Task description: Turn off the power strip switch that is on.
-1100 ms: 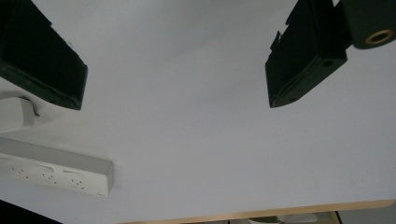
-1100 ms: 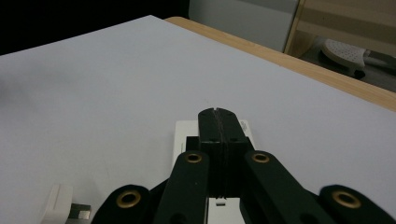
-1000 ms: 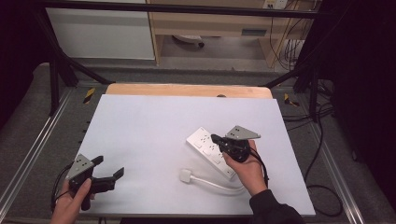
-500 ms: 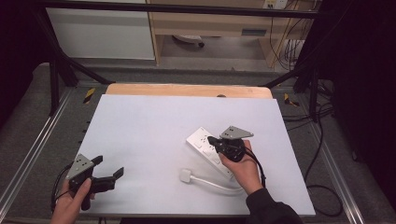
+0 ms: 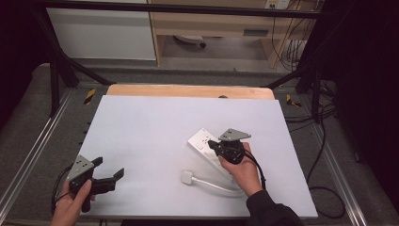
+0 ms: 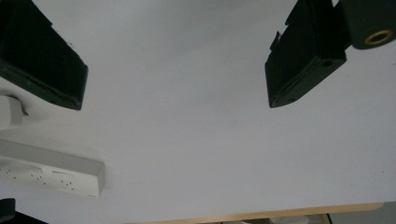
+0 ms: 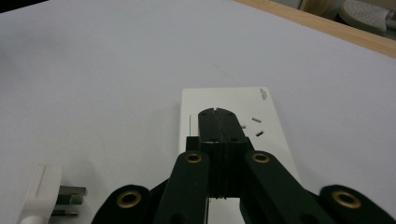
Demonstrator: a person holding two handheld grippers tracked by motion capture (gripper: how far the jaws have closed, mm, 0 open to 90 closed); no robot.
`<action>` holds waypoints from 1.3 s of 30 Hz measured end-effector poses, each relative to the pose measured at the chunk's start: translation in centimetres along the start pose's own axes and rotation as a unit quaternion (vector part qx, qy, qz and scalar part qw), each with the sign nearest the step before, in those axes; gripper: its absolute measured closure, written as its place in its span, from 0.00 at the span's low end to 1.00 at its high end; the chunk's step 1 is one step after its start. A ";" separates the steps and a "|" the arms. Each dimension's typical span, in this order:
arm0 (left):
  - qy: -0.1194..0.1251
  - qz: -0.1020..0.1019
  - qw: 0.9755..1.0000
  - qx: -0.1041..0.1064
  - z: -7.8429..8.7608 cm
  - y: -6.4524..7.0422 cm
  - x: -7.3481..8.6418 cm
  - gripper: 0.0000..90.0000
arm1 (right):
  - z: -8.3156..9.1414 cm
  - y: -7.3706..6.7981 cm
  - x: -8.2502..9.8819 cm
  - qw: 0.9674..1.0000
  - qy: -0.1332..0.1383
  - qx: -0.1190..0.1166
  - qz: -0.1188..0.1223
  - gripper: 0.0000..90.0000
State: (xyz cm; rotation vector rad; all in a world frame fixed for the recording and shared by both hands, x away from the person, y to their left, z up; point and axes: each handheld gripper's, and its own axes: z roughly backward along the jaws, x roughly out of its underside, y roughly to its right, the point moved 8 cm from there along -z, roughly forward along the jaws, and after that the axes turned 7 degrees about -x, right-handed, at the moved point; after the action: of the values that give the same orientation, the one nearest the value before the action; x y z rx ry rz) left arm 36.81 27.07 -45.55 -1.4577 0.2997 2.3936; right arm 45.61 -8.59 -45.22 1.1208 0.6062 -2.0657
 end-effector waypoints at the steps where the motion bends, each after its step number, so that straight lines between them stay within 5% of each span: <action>1: 0.000 0.000 1.000 0.000 0.0 0.0 0.0 0.06 | -0.1 0.1 0.2 1.000 -0.005 0.001 -0.003 1.00; 39: -0.004 -0.003 1.000 0.003 -0.1 0.1 0.1 0.07 | -1.7 -0.3 1.7 0.999 -0.041 -0.015 -0.006 1.00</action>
State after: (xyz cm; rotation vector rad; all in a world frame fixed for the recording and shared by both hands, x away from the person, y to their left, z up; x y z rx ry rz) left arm 36.81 26.97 -45.72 -1.4440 0.2992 2.3918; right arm 45.62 -7.90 -47.53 1.0124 0.6041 -2.0944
